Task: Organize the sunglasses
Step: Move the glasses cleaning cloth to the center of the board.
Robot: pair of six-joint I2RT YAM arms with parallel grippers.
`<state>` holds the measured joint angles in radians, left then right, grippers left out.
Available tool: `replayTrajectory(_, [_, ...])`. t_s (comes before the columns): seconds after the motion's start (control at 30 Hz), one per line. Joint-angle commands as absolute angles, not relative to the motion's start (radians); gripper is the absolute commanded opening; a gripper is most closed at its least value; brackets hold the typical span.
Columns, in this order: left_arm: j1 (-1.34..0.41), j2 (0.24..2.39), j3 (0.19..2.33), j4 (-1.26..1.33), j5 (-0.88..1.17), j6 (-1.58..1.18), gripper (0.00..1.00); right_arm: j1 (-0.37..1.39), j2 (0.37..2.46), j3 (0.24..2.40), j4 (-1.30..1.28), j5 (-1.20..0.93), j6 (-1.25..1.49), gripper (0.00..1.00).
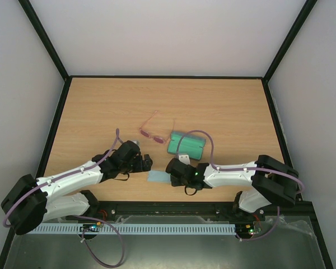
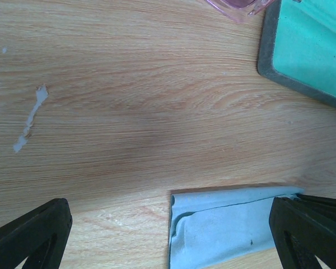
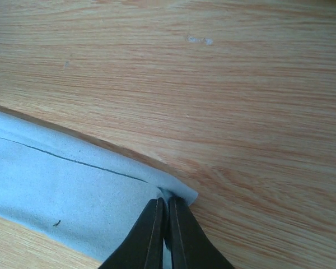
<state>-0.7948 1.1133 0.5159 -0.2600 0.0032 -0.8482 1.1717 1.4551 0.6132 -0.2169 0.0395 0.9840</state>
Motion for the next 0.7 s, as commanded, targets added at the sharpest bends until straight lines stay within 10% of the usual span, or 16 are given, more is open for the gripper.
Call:
replayTrajectory(0.0, [-0.788, 1.111, 0.500, -0.255, 0.014, -0.841, 0.99, 1.183, 1.497, 0.575, -0.270, 0.057, 1.003, 0.06])
replayTrajectory(0.47, [-0.789, 1.163, 0.497, -0.177, 0.083, -0.824, 0.94, 1.088, 1.378, 0.499, -0.318, 0.104, 0.950, 0.02])
replayTrajectory(0.67, [-0.824, 1.277, 0.526, -0.106, 0.123, -0.819, 0.70, 1.054, 1.330, 0.466, -0.328, 0.109, 0.913, 0.02])
